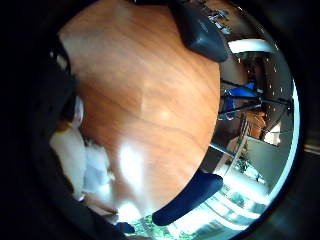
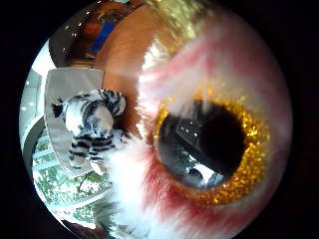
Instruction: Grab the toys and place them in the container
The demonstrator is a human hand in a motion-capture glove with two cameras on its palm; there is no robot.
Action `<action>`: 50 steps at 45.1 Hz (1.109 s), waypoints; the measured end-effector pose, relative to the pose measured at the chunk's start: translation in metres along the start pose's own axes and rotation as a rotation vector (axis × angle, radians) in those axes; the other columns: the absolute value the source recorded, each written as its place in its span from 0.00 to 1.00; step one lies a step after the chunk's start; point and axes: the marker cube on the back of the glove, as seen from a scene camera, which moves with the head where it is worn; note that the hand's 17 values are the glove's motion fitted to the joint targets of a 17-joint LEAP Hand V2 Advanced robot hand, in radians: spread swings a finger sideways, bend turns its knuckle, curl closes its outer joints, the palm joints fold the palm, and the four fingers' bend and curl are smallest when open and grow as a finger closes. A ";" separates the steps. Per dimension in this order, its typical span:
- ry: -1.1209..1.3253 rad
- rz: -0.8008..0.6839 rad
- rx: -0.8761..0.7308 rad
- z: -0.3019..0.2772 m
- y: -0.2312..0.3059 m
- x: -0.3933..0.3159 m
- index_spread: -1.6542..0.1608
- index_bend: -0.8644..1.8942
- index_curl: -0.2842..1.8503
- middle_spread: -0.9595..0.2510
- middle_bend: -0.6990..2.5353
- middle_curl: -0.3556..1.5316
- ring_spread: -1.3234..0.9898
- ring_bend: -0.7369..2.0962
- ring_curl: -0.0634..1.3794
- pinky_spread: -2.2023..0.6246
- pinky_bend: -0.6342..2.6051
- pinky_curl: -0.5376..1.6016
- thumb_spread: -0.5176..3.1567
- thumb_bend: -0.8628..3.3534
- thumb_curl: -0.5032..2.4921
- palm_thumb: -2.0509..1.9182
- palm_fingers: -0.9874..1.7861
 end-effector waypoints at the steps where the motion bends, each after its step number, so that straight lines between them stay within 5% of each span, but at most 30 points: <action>1: 0.002 -0.001 0.000 -0.002 0.000 -0.001 0.74 0.52 0.28 0.54 0.44 0.50 0.42 0.62 0.29 0.68 0.46 0.40 0.42 0.25 0.32 0.66 0.68; 6: 0.013 0.022 0.006 -0.019 0.002 -0.008 0.73 0.57 0.32 0.53 0.48 0.53 0.41 0.64 0.32 0.67 0.46 0.41 0.38 0.25 0.34 0.67 0.75; 17: 0.163 0.014 0.109 -0.117 0.024 -0.029 0.73 0.64 0.40 0.53 0.52 0.60 0.40 0.68 0.38 0.66 0.47 0.44 0.32 0.24 0.38 0.67 0.74; 24: 0.183 -0.264 0.112 -0.219 0.049 -0.072 0.73 0.66 0.43 0.54 0.54 0.63 0.40 0.69 0.41 0.66 0.48 0.45 0.29 0.23 0.40 0.67 0.73; 28: 0.136 -0.114 0.154 -0.262 0.047 -0.111 0.73 0.66 0.45 0.55 0.54 0.64 0.40 0.69 0.42 0.66 0.49 0.45 0.28 0.23 0.41 0.68 0.72; 31: 0.122 -0.161 0.184 -0.285 0.049 -0.146 0.73 0.66 0.46 0.55 0.55 0.65 0.40 0.70 0.43 0.66 0.49 0.46 0.27 0.23 0.42 0.68 0.71; 50: 0.245 -0.369 0.277 -0.330 0.003 -0.355 0.73 0.67 0.54 0.56 0.56 0.68 0.40 0.71 0.47 0.66 0.51 0.47 0.24 0.22 0.46 0.68 0.69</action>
